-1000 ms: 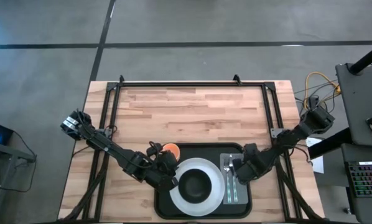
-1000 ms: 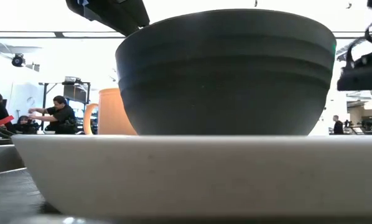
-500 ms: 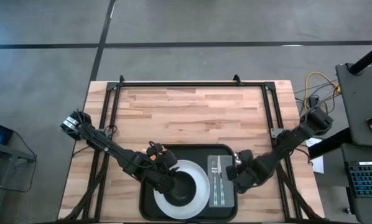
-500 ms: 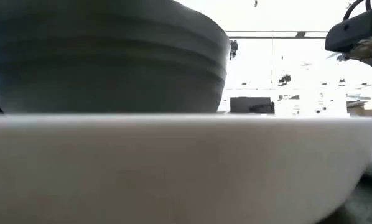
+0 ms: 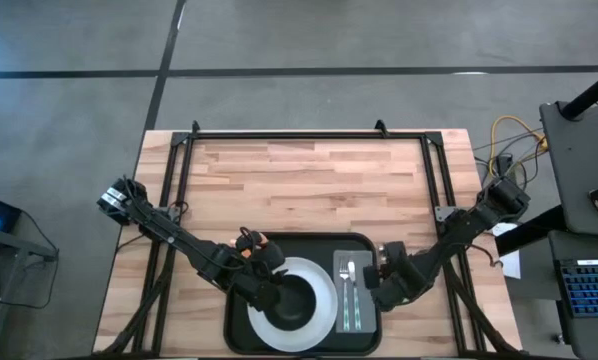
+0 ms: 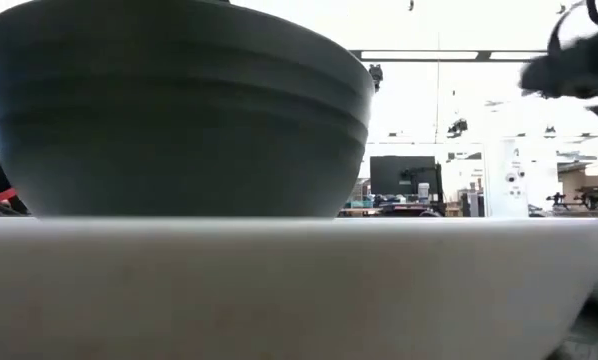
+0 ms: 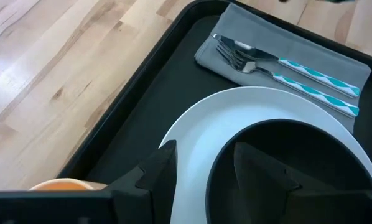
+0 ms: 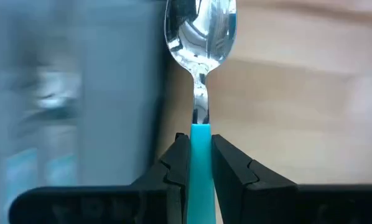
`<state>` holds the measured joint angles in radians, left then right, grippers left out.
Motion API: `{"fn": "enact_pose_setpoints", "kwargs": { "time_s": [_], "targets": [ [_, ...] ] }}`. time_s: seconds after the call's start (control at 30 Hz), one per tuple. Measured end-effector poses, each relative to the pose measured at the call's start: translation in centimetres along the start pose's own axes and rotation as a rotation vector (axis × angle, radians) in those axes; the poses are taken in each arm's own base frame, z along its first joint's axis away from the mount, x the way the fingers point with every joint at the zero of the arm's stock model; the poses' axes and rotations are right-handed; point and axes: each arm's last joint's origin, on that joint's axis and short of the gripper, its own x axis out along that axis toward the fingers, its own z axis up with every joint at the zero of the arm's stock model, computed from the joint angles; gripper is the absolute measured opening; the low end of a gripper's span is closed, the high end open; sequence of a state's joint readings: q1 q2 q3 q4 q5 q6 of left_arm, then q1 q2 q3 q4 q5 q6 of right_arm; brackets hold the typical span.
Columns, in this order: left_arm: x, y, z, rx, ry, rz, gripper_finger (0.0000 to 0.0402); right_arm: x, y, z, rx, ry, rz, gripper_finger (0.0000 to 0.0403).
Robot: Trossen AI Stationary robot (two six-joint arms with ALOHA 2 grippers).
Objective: Set up tray
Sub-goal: Put the green spoon beside the green knife on the gray napkin
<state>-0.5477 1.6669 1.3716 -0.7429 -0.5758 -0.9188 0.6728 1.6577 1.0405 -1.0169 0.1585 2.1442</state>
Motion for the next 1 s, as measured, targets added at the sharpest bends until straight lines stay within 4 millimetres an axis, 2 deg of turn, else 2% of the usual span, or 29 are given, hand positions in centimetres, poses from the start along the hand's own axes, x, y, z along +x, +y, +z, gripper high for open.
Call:
{"fn": "enact_pose_setpoints", "kwargs": {
  "time_s": [0.13, 0.2, 0.37, 0.57, 1.0],
  "targets": [
    [0.0, 0.0, 0.0, 0.001, 0.001, -0.001, 0.0141, -1.6, 2.3, -0.9, -0.017, 0.016, 0.197, 0.0038],
    [0.0, 0.0, 0.0, 0.001, 0.001, -0.001, 0.0141, -1.6, 3.3, -1.2, -0.02, 0.006, 0.227, 0.0038],
    [0.0, 0.0, 0.0, 0.001, 0.0, -0.002, 0.0141, 0.9, 5.0, -2.3, -0.055, 0.014, 0.134, 0.0038],
    [-0.3, -0.3, -0.3, 0.009, 0.001, -0.013, 0.0141, 1.0, 5.0, -2.3, 0.001, -0.026, 0.055, 0.0038],
    [-0.5, -0.6, -0.6, 0.016, 0.001, -0.025, 0.0141, 1.3, 6.0, -2.8, 0.057, 0.031, 0.146, 0.0041]
  ]
}}
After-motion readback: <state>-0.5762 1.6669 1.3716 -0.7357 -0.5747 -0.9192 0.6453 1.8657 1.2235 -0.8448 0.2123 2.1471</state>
